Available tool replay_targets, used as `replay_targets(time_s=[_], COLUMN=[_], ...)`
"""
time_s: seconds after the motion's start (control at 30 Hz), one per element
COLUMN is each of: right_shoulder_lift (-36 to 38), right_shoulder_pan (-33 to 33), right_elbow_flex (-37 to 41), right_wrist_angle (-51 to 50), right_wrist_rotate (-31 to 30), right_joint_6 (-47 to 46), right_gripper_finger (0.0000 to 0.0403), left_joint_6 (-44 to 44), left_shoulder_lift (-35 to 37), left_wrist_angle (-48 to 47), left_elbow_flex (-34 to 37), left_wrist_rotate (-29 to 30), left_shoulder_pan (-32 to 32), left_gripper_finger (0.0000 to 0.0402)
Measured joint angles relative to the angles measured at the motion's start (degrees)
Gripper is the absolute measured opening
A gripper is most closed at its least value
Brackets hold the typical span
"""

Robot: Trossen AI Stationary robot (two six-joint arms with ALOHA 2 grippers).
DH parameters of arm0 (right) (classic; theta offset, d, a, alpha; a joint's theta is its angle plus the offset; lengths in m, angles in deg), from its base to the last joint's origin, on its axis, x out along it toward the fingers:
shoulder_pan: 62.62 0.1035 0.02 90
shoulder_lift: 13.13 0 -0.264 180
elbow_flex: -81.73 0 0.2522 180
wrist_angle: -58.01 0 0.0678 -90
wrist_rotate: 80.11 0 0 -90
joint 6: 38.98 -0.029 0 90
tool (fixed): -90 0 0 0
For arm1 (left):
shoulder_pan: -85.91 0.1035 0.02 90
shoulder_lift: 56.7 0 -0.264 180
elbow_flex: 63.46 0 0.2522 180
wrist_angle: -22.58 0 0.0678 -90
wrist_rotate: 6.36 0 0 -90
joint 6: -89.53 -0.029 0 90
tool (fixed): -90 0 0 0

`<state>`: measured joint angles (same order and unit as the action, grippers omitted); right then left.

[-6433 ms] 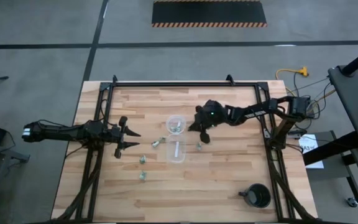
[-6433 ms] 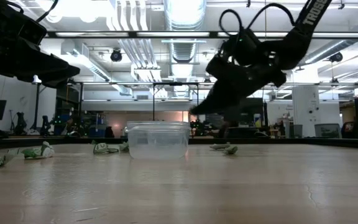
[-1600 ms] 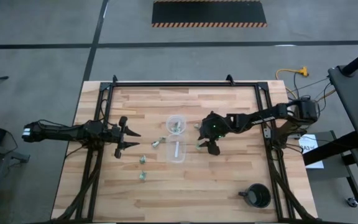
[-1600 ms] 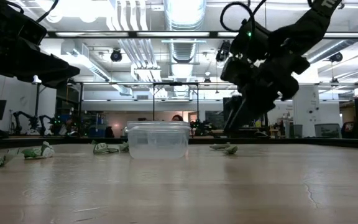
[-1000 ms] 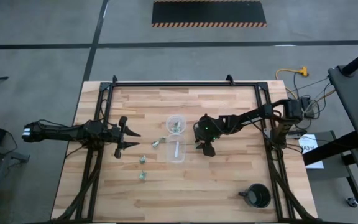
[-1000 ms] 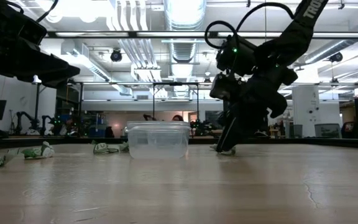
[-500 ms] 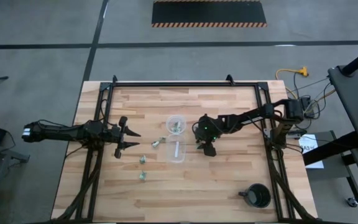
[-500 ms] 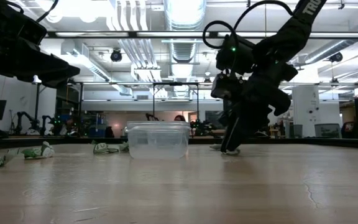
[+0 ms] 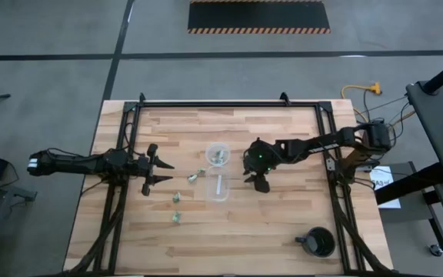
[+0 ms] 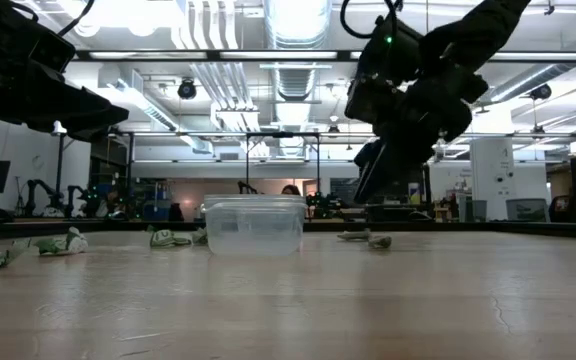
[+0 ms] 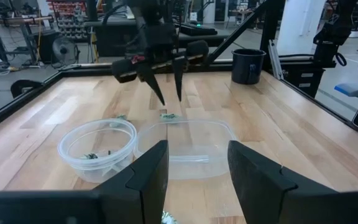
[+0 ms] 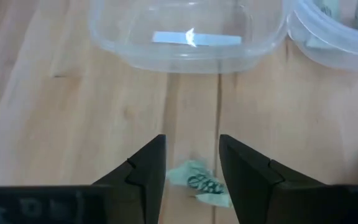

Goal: Pick and place items into bin
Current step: Put the stevia packet into the circular transparent bin

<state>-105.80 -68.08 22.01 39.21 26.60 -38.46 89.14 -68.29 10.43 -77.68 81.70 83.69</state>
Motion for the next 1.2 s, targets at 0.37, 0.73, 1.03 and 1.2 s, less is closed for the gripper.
replay_targets(time_s=[0.37,0.73,1.03,1.2], right_shoulder_lift=[-1.49,-7.35,-7.32,-7.36], right_shoulder_pan=[2.72,2.63,1.93,1.93], right_elbow_flex=[0.57,0.35,-0.59,-1.57], right_wrist_angle=[-2.47,-1.29,-2.48,-3.02], right_wrist_rotate=[-0.85,-6.84,-7.50,-7.86], right_joint_6=[9.46,12.86,14.18,14.52], right_gripper_finger=[0.0139,0.0136,0.0027,0.0012], left_joint_6=[0.00,-0.02,0.00,-0.02], left_shoulder_lift=[0.00,0.00,0.00,0.00], left_wrist_angle=[0.02,0.02,0.02,0.02], left_elbow_flex=[-0.01,-0.01,-0.01,0.01], left_wrist_rotate=[0.00,0.00,0.00,0.00], left_shoulder_pan=[0.00,0.00,0.00,0.00], left_gripper_finger=[0.0149,0.0149,0.0149,0.0149])
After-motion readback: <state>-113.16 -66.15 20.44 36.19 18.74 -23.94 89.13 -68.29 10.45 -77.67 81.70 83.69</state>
